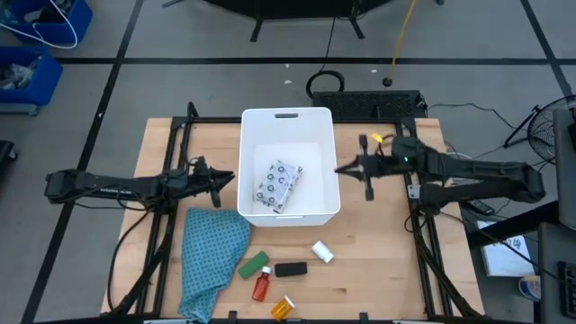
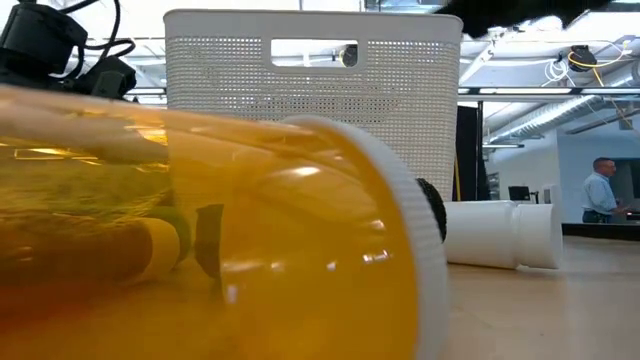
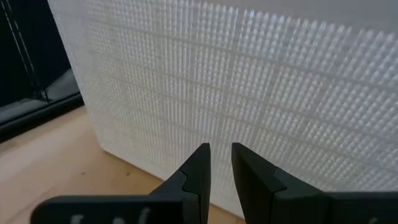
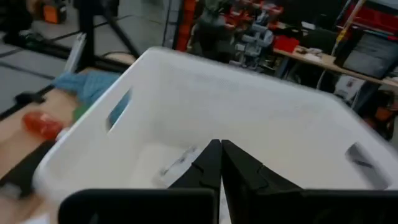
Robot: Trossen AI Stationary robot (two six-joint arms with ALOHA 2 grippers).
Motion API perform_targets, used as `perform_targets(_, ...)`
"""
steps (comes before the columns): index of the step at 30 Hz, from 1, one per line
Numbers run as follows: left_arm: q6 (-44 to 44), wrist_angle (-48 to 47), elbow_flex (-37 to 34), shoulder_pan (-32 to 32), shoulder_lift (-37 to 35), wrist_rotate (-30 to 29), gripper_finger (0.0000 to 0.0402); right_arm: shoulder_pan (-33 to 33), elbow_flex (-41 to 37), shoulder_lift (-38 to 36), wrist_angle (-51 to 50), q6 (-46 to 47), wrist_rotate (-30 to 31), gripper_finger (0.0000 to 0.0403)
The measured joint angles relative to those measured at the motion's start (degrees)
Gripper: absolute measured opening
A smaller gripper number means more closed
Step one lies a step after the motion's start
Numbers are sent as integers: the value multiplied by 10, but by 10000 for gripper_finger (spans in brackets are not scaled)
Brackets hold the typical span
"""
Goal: Pick & place medical supplies in basket/bin
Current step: Adjust the white bin
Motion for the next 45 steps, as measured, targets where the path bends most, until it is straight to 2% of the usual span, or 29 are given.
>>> perform_targets(4, 2, 0, 0, 0, 6, 0, 67, 19, -100, -66, 87, 31, 5, 0)
perform_targets(7, 14, 1, 0, 0, 6, 0, 67, 26, -149, -102, 111, 47, 57, 0)
perform_targets(9, -5, 1, 0, 0, 6, 2, 67, 26, -178, -115, 113, 62, 80, 0)
perform_targets(15, -32, -42, 46, 0, 44, 17, 67, 29, -254, -128, 196, 81, 77, 0)
perform_targets(26, -26, -54, 153, 2, 192, 15, 67, 28, -269, -130, 207, 79, 77, 0)
perform_targets(35, -21, -14, 186, 9, 320, 16, 67, 28, -269, -131, 196, 72, 77, 0)
perform_targets(41, -20, 26, 202, 37, 373, 33, 67, 29, -269, -127, 188, 82, 70, 0)
perform_targets(45, -15, 25, 221, 51, 396, 44, 67, 29, -269, -117, 187, 86, 30, 0)
